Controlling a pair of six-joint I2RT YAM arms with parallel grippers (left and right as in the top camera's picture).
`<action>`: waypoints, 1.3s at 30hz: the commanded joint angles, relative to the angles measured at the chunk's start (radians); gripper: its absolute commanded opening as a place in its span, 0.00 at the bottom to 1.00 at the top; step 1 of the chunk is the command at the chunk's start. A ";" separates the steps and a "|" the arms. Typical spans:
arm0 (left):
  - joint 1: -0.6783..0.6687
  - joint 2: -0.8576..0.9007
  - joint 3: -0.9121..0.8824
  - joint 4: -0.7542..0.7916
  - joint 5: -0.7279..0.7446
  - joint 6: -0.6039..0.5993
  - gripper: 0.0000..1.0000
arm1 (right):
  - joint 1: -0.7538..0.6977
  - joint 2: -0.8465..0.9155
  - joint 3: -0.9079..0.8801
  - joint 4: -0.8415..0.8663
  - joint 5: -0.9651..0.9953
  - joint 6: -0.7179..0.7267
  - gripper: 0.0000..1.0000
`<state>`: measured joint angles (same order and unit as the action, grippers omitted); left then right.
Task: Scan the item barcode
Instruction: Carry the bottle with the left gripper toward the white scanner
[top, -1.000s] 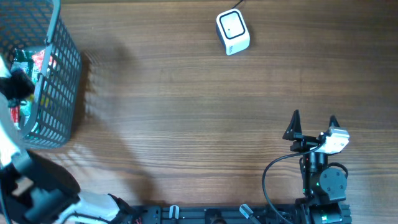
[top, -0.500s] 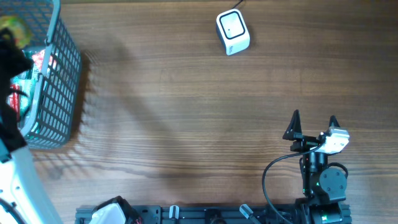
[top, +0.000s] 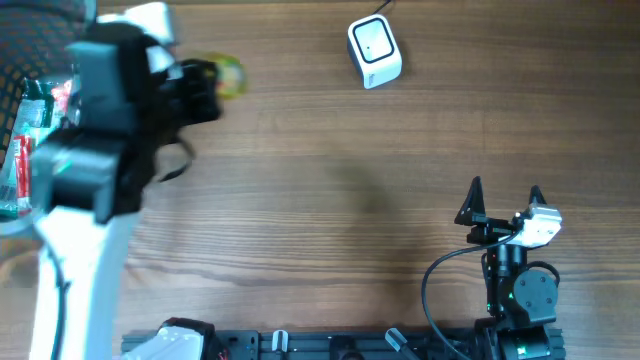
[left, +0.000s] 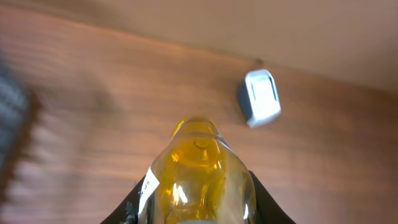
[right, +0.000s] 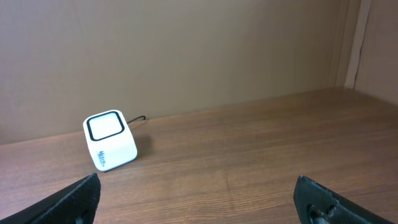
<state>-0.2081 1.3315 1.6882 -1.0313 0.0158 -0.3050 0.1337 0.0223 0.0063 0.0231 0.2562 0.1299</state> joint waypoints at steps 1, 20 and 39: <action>-0.140 0.111 0.013 0.018 -0.067 -0.129 0.21 | -0.002 0.000 0.000 0.006 0.009 0.003 1.00; -0.450 0.493 0.013 0.191 -0.185 -0.334 0.16 | -0.002 0.000 0.000 0.006 0.009 0.004 1.00; -0.674 0.616 0.013 0.209 -0.227 -0.415 0.12 | -0.002 0.000 0.000 0.006 0.009 0.004 1.00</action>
<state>-0.8356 1.9556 1.6878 -0.8276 -0.1944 -0.6415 0.1337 0.0223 0.0063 0.0231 0.2562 0.1299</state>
